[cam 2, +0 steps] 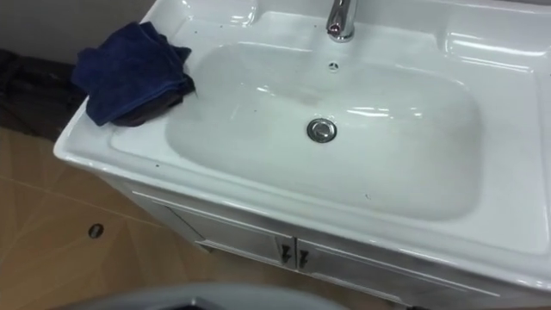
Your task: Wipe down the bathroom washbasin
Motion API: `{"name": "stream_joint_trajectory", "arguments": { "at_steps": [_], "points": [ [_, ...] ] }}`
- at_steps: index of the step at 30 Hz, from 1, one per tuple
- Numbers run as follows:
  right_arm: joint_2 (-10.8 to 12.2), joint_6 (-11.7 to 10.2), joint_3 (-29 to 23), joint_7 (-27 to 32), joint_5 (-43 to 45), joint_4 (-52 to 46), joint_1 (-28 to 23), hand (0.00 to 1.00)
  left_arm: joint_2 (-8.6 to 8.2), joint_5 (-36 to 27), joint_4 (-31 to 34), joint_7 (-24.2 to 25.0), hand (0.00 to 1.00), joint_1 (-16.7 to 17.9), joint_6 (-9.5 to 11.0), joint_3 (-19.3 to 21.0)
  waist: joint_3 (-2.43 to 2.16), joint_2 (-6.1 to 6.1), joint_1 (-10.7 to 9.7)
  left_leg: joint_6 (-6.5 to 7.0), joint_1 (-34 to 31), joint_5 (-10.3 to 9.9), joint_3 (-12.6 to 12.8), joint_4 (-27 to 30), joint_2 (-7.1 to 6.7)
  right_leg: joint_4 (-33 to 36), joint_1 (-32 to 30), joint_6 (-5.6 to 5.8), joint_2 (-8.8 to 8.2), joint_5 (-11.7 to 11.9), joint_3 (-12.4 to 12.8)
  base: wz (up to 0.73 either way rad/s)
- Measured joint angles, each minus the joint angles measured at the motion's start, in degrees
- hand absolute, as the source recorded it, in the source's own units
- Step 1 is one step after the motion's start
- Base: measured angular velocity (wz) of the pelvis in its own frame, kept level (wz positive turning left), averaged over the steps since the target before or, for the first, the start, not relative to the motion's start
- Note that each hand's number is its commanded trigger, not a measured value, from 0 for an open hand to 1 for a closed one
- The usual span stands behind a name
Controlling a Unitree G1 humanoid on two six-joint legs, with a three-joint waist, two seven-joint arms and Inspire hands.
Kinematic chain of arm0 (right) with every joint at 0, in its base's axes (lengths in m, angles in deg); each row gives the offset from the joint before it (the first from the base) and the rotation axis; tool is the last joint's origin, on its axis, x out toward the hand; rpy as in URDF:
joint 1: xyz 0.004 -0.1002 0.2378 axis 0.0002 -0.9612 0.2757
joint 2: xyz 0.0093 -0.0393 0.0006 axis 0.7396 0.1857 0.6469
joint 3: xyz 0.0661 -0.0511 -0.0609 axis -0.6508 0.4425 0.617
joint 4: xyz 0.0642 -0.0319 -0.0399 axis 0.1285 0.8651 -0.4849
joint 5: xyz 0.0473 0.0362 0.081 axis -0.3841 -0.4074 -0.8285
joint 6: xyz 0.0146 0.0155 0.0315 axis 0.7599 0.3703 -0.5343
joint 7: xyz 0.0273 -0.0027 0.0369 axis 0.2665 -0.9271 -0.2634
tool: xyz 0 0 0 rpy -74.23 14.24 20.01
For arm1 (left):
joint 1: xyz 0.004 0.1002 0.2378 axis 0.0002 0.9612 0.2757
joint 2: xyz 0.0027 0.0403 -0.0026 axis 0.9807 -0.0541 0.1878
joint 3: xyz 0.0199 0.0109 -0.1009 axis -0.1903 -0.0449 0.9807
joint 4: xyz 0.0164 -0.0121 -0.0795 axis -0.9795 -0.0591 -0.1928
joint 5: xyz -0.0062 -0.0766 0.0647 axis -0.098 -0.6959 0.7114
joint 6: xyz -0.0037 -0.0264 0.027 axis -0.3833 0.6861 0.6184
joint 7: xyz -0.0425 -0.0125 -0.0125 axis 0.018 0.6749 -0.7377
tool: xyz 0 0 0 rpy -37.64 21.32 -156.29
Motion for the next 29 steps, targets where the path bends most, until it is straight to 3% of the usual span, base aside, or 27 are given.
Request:
{"name": "stream_joint_trajectory", "arguments": {
  "at_steps": [4,10,18,24,29],
  "points": [
    [0.1,0.0,0.0,-1.5,-0.4,-0.1,-0.5,0.00,-0.02,6.0,0.2,5.1,0.00,-0.7,-1.1,-1.4,0.07,-0.43,-0.9,0.04,0.1,0.0,0.8,0.0,0.06,0.1,-0.1,-0.01,0.03,0.0,0.8,-0.05],
    [0.0,0.2,-0.4,-3.4,2.9,0.0,-1.7,0.00,-0.02,9.6,0.1,9.7,0.00,-1.2,-2.6,-1.4,0.20,-0.21,-1.3,0.19,0.1,-0.3,1.5,0.0,0.23,1.0,-0.7,-0.02,-0.03,0.0,1.3,-0.04],
    [0.2,4.8,-0.3,-7.7,6.3,0.9,-2.1,0.00,0.22,10.0,-2.1,18.7,0.00,-2.8,-5.2,-2.5,0.36,0.45,-2.3,0.77,-1.0,-1.7,1.9,2.2,0.37,1.9,-0.9,0.36,-0.17,0.2,1.5,-0.02],
    [0.5,6.5,-0.3,-10.2,10.7,1.0,-1.7,0.00,0.29,10.1,-2.2,24.8,0.00,-2.8,-7.1,-3.5,0.35,0.45,-2.3,1.13,-0.4,-2.0,3.4,2.3,0.48,2.2,-1.0,0.60,-0.27,0.3,3.2,-0.13],
    [0.5,6.9,-0.2,-11.3,14.0,-0.1,-1.0,0.00,0.35,13.6,-2.2,27.4,0.00,-3.3,-7.3,-4.0,0.32,0.38,-2.3,1.34,0.0,-2.2,4.2,2.4,0.50,2.1,-1.0,0.79,-0.36,0.3,4.2,-0.07]
  ]
}}
